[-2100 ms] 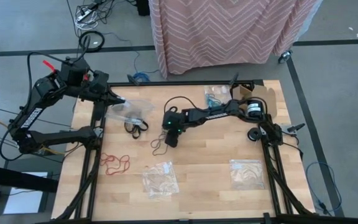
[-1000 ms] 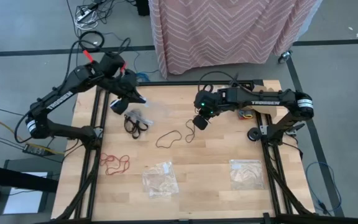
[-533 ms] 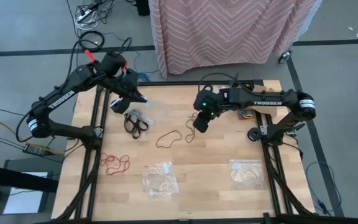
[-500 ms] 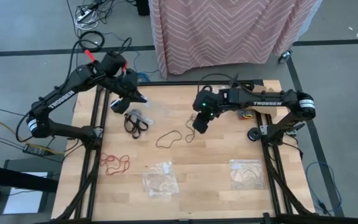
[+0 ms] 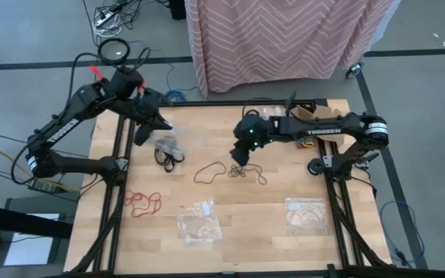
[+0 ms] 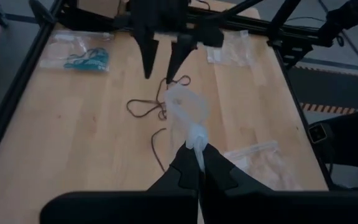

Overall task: Sort rubber bands
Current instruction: Put the black rubber band into the bottom center transparent zip bag

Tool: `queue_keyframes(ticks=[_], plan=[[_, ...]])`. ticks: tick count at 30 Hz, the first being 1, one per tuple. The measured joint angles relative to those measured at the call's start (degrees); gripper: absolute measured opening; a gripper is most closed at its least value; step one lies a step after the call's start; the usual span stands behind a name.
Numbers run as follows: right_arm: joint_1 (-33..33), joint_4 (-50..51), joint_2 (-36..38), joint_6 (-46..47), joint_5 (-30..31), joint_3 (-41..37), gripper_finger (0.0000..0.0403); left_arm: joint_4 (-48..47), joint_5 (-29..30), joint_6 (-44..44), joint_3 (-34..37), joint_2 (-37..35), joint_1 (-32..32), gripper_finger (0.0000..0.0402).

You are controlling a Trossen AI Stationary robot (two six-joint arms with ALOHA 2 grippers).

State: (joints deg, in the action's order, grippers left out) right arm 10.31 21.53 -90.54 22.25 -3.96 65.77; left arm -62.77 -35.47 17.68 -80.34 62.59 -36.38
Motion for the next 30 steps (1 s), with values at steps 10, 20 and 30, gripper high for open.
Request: queue_keyframes(ticks=[10, 20, 30], plan=[[-0.61, -8.33, -14.3, -7.75, -0.61, 1.79, 0.0142, -0.69, 2.37, -3.31, -0.02, -3.92, 0.0, 0.0], [-0.75, -12.55, -24.58, -8.97, -5.38, 4.12, 0.0141, -1.01, 3.21, -4.83, -0.02, -4.6, 0.0, 0.0], [-1.25, -7.2, -25.72, -3.22, -0.33, 4.84, 0.0009, -0.89, 4.21, -5.85, -0.02, -4.53, 0.0, 0.0]])
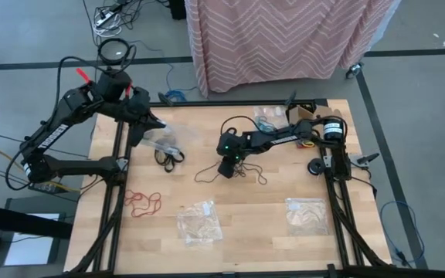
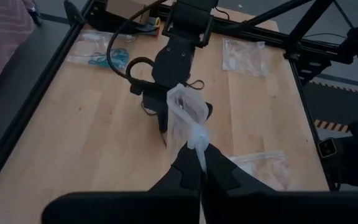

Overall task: Sort rubber bands
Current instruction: Put the black rubber band into the bottom center transparent zip bag

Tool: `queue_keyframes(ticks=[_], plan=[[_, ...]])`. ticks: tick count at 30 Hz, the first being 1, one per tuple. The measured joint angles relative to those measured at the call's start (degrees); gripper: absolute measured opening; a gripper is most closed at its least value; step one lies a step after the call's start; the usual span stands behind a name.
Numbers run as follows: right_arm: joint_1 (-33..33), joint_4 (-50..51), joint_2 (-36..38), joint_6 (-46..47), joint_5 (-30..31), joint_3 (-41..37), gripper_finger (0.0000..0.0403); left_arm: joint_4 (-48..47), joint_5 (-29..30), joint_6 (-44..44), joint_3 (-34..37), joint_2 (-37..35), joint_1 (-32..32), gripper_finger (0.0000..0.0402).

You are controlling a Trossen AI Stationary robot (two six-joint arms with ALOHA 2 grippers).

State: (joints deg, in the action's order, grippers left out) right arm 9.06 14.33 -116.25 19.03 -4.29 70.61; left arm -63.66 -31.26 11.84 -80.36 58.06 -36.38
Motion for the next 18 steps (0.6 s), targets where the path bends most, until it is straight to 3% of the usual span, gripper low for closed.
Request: queue_keyframes(ticks=[5, 9, 18], plan=[[0.55, 3.89, 5.24, 2.27, -1.73, -0.94, 0.0001, 0.19, 1.07, 0.02, 0.0, 0.01, 0.0, 0.0], [0.73, 4.7, 14.96, 1.26, -1.0, -0.46, 0.0, 3.0, 1.17, 0.03, 0.0, 0.14, 0.0, 0.0], [1.76, 11.7, 33.61, -0.13, 6.1, -0.55, 0.0, 7.34, -0.76, 0.79, 0.0, 4.79, 0.04, 0.0]])
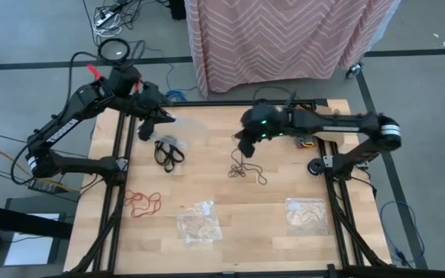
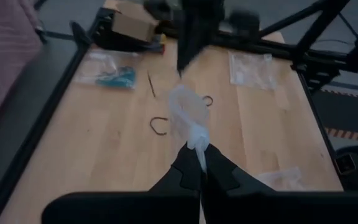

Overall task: Sort rubber bands
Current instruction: Put the black rubber band into the bottom center transparent zip bag

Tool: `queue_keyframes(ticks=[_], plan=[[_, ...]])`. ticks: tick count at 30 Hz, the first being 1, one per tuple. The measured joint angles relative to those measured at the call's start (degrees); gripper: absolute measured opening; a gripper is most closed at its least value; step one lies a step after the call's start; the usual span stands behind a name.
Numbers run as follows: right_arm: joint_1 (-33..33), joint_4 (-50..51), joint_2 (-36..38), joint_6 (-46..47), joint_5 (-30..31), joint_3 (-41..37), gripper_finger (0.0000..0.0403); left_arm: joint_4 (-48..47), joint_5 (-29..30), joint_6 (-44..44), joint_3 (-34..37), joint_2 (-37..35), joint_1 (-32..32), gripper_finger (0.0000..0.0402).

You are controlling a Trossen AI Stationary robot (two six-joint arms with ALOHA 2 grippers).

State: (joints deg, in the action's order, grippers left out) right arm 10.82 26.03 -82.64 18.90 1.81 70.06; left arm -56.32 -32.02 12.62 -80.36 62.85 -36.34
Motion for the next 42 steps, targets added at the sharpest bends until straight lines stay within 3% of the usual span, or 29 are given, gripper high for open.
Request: queue_keyframes(ticks=[6, 12, 26, 42], plan=[[0.58, -0.49, 9.3, -2.34, 3.12, 0.07, 0.0, -0.12, -4.08, 2.44, 0.0, 6.01, 0.02, 0.0], [0.6, -2.46, 13.03, -3.57, 3.38, 0.05, 0.0, 4.03, -8.42, 3.66, 0.0, 11.81, 0.43, 0.0], [0.65, -10.4, 12.52, -3.61, 3.27, 0.02, 0.0, 9.09, -8.6, 4.94, 0.0, 19.44, 2.42, 0.0], [1.96, -14.02, 12.52, -3.5, 3.18, 0.07, 0.0, 15.51, -8.13, 3.57, 0.0, 20.46, 4.55, 0.0]])
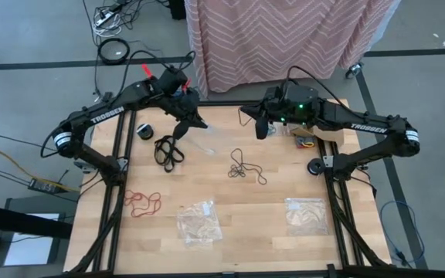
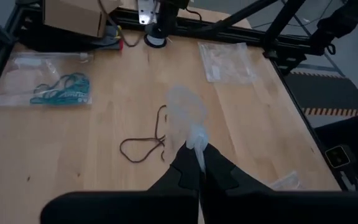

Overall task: Sort rubber bands
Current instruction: Put the black rubber band into the bottom center transparent zip bag

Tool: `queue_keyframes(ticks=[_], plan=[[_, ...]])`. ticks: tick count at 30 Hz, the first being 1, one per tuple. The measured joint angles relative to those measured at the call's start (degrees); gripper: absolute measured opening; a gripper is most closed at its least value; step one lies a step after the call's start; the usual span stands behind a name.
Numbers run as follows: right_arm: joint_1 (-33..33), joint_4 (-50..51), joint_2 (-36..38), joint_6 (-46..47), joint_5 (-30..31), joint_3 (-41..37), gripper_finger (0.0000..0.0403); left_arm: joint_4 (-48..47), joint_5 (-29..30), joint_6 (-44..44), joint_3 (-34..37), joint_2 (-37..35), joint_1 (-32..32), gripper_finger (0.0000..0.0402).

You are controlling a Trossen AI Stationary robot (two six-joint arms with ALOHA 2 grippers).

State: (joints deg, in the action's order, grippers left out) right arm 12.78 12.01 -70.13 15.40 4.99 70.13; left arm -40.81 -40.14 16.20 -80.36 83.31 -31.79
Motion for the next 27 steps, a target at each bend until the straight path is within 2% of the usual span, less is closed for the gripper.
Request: queue_keyframes(ticks=[6, 27], plan=[[0.33, -1.53, 0.0, 0.02, 0.02, 0.02, 0.0, 2.75, 2.32, -1.46, 0.0, 0.0, 0.04, 0.0], [0.94, -2.98, 0.0, 0.13, 0.85, 0.04, 0.0, 6.72, 2.8, -3.88, -0.02, 2.41, 2.6, 0.0]])
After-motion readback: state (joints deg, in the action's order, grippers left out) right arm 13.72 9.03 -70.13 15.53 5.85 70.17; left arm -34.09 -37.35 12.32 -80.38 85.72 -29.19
